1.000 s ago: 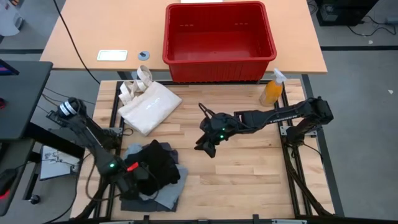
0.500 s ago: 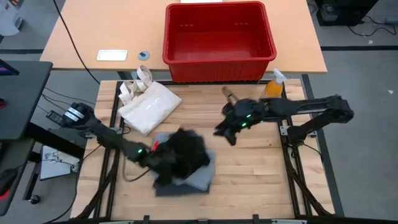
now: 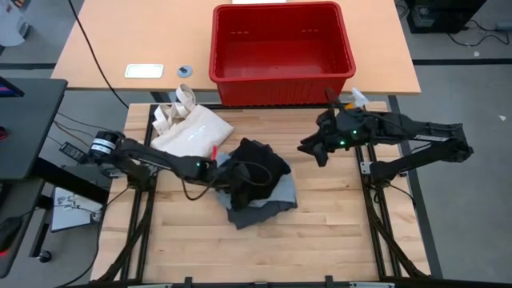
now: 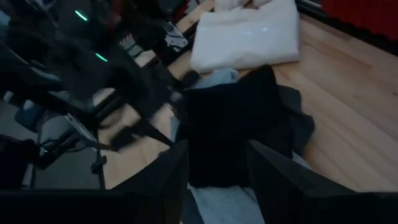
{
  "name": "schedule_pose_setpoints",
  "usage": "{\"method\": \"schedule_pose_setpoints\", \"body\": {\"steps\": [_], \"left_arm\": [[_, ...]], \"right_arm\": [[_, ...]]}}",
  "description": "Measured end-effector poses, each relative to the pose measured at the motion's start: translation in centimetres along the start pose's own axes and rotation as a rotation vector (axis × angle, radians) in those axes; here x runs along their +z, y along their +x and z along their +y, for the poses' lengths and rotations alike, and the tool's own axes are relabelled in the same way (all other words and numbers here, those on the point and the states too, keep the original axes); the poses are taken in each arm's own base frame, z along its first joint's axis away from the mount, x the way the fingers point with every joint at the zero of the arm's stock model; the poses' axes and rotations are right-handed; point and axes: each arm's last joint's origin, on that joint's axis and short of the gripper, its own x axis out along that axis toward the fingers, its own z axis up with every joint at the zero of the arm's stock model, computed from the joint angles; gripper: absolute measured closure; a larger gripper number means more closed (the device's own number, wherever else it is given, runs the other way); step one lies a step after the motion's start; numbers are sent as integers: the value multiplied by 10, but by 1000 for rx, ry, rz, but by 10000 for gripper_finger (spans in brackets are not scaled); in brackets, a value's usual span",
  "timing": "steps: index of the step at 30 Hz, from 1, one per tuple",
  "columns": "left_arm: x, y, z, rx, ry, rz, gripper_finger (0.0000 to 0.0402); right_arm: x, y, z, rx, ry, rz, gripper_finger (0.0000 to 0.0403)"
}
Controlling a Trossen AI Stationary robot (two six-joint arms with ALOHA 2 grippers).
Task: Fold Laundry from Bin
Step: Put the black t-shirt into the red organizer bin
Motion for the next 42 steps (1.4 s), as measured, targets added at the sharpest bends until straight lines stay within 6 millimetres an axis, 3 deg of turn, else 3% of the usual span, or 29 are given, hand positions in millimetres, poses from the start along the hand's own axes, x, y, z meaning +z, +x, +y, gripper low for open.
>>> {"method": "schedule_pose_setpoints", "body": {"steps": [6,9,12,17,22,29,42], "left_arm": [[36,-39,-23,-22,143,-7,219],[50,-51,-31,-32,209,-77,219],[56,-52,-27,46,236,-121,219],[45,-52,-11,143,139,19,219],[28,-70,-8,244,156,136,231],[24,-101,-9,244,70,85,248],[12,-126,-7,277,1,98,249]], "right_arm": [[-6,12,0,-28,-57,56,231],[-14,31,4,-43,-75,121,229],[-21,57,8,-69,-128,181,218],[-37,99,18,-75,-229,262,191],[-58,129,37,-95,-428,239,174],[-73,164,39,-132,-517,248,187],[-69,190,21,-185,-517,264,212]]}}
